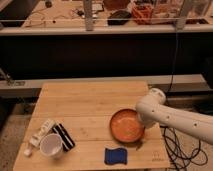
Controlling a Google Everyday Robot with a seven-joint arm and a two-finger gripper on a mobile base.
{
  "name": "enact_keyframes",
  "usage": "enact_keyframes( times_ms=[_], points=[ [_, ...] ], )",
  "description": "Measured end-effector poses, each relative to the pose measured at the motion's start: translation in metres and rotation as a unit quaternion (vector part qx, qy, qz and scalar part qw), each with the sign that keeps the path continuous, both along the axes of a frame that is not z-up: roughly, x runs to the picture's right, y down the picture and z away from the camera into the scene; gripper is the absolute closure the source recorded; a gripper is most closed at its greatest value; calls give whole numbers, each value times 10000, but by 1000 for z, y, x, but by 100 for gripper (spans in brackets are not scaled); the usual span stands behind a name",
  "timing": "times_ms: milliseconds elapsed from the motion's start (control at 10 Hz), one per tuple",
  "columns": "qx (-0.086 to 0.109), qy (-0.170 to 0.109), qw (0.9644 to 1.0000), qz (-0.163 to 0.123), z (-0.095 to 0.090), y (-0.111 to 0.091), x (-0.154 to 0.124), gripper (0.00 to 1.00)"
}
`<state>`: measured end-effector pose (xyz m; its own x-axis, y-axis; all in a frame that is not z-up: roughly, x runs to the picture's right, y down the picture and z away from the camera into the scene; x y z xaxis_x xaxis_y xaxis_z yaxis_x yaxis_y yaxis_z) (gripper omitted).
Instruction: Drag the ceramic bowl in a circle
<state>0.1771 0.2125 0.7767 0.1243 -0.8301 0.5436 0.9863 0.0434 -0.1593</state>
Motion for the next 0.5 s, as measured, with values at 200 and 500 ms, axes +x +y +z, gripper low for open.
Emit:
enact_keyframes(
  times_ms=[200,500],
  points=[
    [4,-269,9993,-267,4,-3,-42,100],
    [113,-518,9978,-402,44,-37,-63,100]
  ],
)
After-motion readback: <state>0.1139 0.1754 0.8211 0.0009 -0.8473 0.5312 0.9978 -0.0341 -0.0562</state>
